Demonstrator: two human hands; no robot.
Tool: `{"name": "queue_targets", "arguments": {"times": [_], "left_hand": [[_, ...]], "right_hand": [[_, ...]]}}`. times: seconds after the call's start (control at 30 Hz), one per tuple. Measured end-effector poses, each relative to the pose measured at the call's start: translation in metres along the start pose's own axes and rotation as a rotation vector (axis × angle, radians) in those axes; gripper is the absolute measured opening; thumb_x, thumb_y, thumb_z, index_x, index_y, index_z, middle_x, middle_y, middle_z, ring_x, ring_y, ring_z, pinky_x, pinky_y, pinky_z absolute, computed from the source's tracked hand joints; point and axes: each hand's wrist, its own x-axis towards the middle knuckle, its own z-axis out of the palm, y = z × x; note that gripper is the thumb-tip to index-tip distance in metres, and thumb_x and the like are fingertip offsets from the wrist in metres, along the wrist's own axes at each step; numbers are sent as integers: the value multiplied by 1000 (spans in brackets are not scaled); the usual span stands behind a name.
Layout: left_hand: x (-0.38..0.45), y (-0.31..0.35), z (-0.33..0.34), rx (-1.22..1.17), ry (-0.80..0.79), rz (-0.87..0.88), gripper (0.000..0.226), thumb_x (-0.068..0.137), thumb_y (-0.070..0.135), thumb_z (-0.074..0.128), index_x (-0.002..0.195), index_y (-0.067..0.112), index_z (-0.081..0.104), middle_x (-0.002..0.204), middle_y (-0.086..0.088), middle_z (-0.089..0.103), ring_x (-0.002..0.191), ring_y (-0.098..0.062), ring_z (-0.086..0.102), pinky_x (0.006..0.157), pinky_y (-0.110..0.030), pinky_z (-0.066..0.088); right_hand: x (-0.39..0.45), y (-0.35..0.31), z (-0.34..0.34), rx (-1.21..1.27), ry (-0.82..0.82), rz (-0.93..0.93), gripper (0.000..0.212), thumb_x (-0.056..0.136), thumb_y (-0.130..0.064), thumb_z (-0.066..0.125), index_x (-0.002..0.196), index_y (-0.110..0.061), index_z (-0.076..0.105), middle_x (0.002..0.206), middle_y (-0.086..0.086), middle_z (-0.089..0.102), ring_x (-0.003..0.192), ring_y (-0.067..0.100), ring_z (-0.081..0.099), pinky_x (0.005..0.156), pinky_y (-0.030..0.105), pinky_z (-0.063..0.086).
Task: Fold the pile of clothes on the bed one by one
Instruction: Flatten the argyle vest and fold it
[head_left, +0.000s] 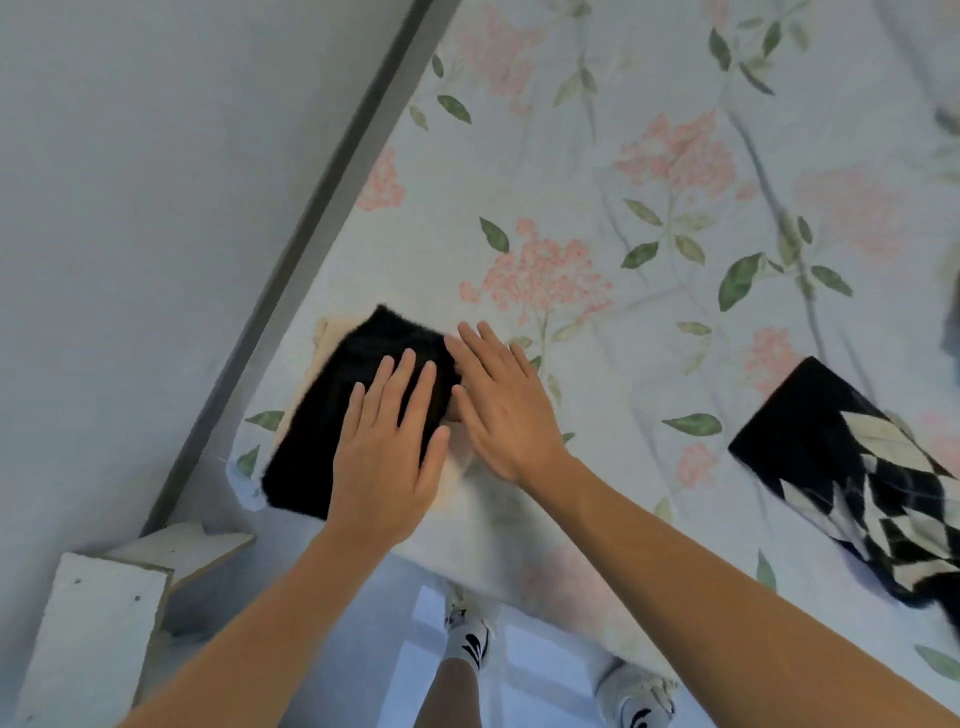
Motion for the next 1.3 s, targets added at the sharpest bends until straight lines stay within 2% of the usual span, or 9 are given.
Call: {"name": "queue_targets", "arguments": {"times": [0.3, 0.53, 0.67, 0.77, 0.93, 1.03, 1.1, 1.17, 1.3], "left_hand": [[59, 191, 52, -56, -88, 294, 62, 106, 41, 37, 162, 18, 30, 170, -5, 27, 159, -25, 18, 128, -48, 19], [59, 382, 124, -72, -202, 601, 69, 101, 45, 46, 162, 16, 30, 167, -7, 32, 156, -28, 24, 126, -47, 25], [53, 464, 163, -34, -365, 779, 83, 90, 54, 64, 160, 19, 36, 166, -9, 32, 156, -30, 25, 123, -51, 30], [45, 495, 181, 36, -488, 783, 107, 79, 63, 76, 164, 23, 24, 172, -8, 14, 159, -29, 8, 127, -51, 21], [34, 508, 197, 221, -513, 745, 136, 71, 63, 84, 165, 27, -8, 172, -9, -15, 158, -33, -16, 127, -59, 8], [31, 505, 192, 106, -418, 790, 96, 82, 35, 82, 160, 17, 30, 167, -16, 21, 155, -38, 19, 121, -57, 31], [32, 506, 184, 1, -328, 819, 54, 85, 22, 73, 135, 13, 56, 136, -8, 52, 123, -31, 54, 97, -45, 50], [32, 512, 169, -129, -343, 726, 26, 92, 22, 64, 118, 17, 61, 104, 4, 57, 86, -17, 57, 70, -34, 47], [42, 519, 136, -382, -377, 471, 14, 98, 18, 55, 112, 20, 59, 82, 5, 64, 65, -13, 59, 59, -37, 49]], "right_hand": [[-149, 173, -92, -39, 155, 296, 53, 107, -29, 35, 158, -14, 41, 167, 6, 35, 158, 24, 25, 129, 49, 20], [-295, 300, -146, -157, 262, 526, 65, 97, -27, 57, 157, -12, 39, 164, 11, 37, 155, 33, 29, 125, 53, 26], [-374, 356, -157, -130, 141, 646, 88, 91, -45, 69, 164, -21, 26, 171, 9, 23, 158, 34, 19, 127, 56, 18], [-418, 388, -160, -99, 81, 724, 101, 87, -55, 72, 166, -26, 17, 170, 7, 23, 157, 35, 21, 126, 56, 21], [-444, 407, -162, -30, 239, 677, 75, 86, -38, 76, 151, -19, 44, 127, 4, 57, 111, 28, 52, 86, 42, 50], [-445, 409, -174, 176, 317, 702, 47, 91, -30, 69, 134, -25, 51, 112, -4, 65, 98, 23, 61, 77, 40, 50], [-446, 412, -189, 380, 308, 727, 37, 92, -32, 70, 124, -29, 52, 101, -10, 71, 88, 17, 67, 78, 38, 53], [-448, 415, -205, 525, 306, 736, 35, 91, -35, 73, 119, -33, 53, 98, -11, 72, 85, 13, 68, 78, 35, 54], [-452, 413, -229, 428, 186, 665, 56, 90, -36, 77, 134, -43, 43, 125, -8, 57, 102, 15, 61, 83, 33, 45]]}}
